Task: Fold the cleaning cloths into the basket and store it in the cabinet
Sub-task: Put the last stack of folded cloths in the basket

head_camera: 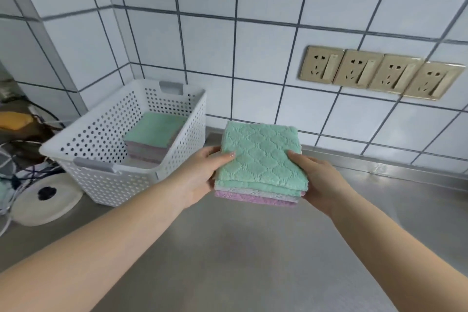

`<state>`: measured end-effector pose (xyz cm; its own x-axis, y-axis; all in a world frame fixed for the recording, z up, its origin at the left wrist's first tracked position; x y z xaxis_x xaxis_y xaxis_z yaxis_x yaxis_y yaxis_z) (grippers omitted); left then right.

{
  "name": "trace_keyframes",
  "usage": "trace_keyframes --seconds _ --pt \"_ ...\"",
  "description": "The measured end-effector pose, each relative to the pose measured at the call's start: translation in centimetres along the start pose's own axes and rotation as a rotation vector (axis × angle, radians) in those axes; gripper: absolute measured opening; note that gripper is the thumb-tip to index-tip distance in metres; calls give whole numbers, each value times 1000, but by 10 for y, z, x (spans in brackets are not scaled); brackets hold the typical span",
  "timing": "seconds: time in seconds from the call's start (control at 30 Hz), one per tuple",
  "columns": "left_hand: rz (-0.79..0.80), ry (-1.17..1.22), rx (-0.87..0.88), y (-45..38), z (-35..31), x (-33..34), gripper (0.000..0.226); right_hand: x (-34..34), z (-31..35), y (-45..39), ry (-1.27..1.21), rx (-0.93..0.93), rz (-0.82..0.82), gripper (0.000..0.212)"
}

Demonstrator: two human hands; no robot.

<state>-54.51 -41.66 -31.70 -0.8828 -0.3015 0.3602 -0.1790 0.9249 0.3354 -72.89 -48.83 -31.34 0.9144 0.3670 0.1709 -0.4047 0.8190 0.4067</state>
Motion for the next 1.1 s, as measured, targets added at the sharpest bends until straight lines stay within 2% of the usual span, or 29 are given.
trace_keyframes --seconds 0.13,0.37,0.5,0.6,0.67,0.83,1.0,1.1 --pt "-14 62 29 16 -41 -18 36 34 31 2 20 -17 65 30" --pt "-93 49 116 25 -114 -86 30 120 73 -17 55 -124 80 17" --pt "-150 52 158 5 -158 -155 50 187 81 -50 77 -208 12 23" --pt "-187 -21 152 -19 -188 -202 57 237 74 -82 37 -187 -46 16" --pt "-175 -87 127 -35 -196 -221 50 259 64 -102 36 -157 -76 6" --pt "-198 -281 47 -87 -189 -251 32 277 39 -153 125 -97 -239 5" --pt "-310 -455 14 -127 -171 -282 25 289 20 -190 236 -57 -307 12" --pt "-320 -543 -4 -144 -160 -293 11 293 0 -213 264 0 -324 28"
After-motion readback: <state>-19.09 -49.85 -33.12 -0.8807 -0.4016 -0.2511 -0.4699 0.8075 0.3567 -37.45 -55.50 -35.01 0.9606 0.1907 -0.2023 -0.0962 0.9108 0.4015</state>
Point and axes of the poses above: each hand's wrist, its own y-axis away from the middle knuckle, its own x-axis out of the palm, z = x × y, the point moved 9 cm from there along -y, towards the middle knuckle, and after that the axes turned 5 degrees about y, right-handed, at the moved point
